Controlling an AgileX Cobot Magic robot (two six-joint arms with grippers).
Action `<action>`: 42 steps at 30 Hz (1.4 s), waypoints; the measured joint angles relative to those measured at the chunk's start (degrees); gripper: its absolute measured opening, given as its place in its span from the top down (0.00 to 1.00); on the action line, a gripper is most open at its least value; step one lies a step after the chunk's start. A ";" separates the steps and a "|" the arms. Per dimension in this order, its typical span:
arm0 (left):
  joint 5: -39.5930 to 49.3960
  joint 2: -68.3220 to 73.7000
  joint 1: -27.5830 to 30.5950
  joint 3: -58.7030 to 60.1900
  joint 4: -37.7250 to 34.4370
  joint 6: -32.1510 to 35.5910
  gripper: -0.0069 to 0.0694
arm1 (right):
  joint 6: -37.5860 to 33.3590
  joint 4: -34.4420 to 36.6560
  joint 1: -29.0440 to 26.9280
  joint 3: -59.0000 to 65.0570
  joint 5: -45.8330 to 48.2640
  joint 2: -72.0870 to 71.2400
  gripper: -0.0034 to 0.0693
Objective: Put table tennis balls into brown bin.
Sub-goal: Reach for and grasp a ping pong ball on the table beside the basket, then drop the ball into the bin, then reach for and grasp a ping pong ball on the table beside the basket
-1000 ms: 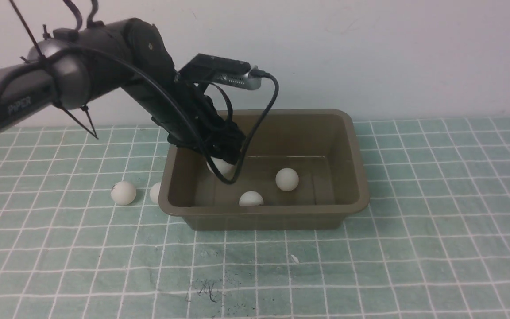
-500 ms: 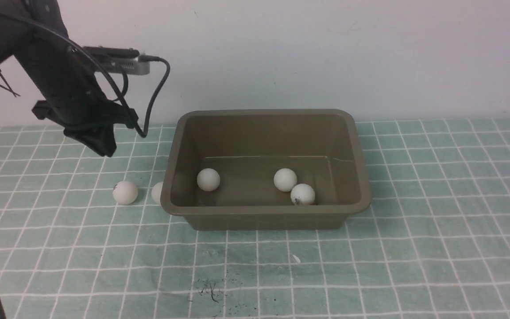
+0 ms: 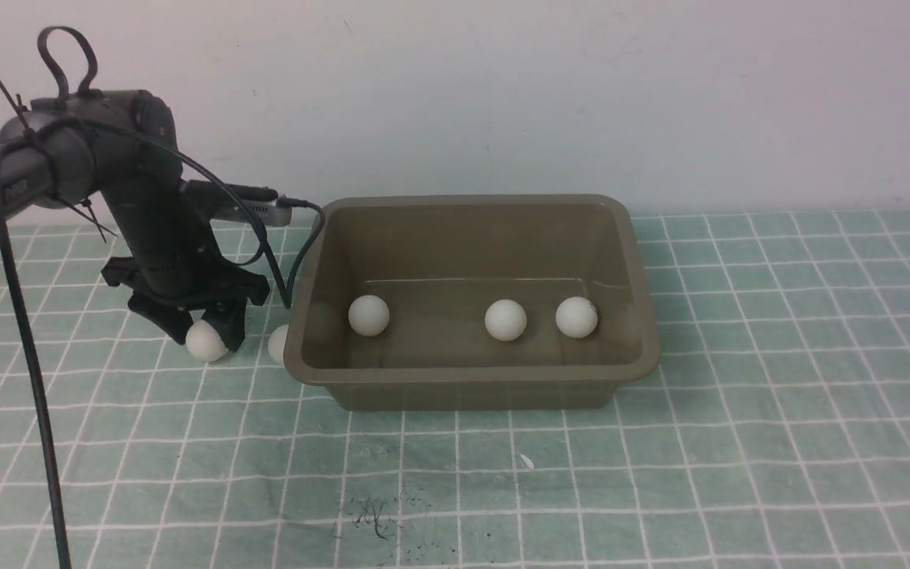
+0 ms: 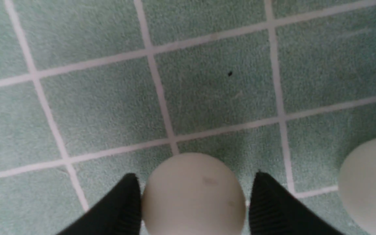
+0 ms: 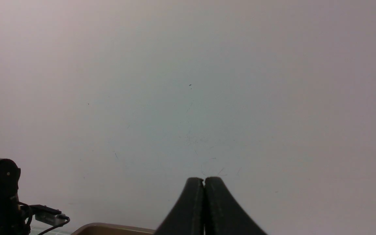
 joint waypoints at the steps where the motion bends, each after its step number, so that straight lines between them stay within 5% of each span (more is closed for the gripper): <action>1: 0.26 -0.06 0.00 -0.40 -0.16 0.00 0.46 | 0.00 0.00 0.00 0.00 0.00 0.00 0.97; 7: 4.67 -3.14 -0.07 -7.24 -1.85 -0.09 0.45 | 0.00 -0.01 0.00 0.00 0.00 0.00 0.97; 16: 6.11 -9.49 -7.83 -15.12 -17.57 6.94 0.45 | 0.00 -0.01 0.00 0.00 0.00 0.00 0.97; 24: 6.40 -6.57 -11.96 -16.05 -9.29 1.61 0.23 | 0.00 -0.01 0.00 0.00 0.00 0.00 0.97; 28: 6.55 -7.16 -7.86 -17.94 -3.00 -6.80 0.45 | 0.00 -0.01 0.00 0.00 0.06 0.00 0.97; 31: 6.32 -7.50 -2.59 -15.33 -2.56 -8.90 0.78 | 0.00 -0.01 0.00 0.00 0.06 0.00 0.97; 34: 6.32 -7.50 -0.12 -10.16 -5.51 -6.07 0.89 | 0.06 0.20 0.00 0.00 0.11 0.00 0.97; 38: 6.32 -6.85 -0.84 -2.91 -9.27 1.94 0.88 | 0.18 0.46 0.00 0.00 0.17 0.00 0.97; 42: 6.11 -5.27 -2.35 -1.48 -11.26 5.09 0.72 | 0.22 0.60 0.00 0.00 0.17 0.00 0.97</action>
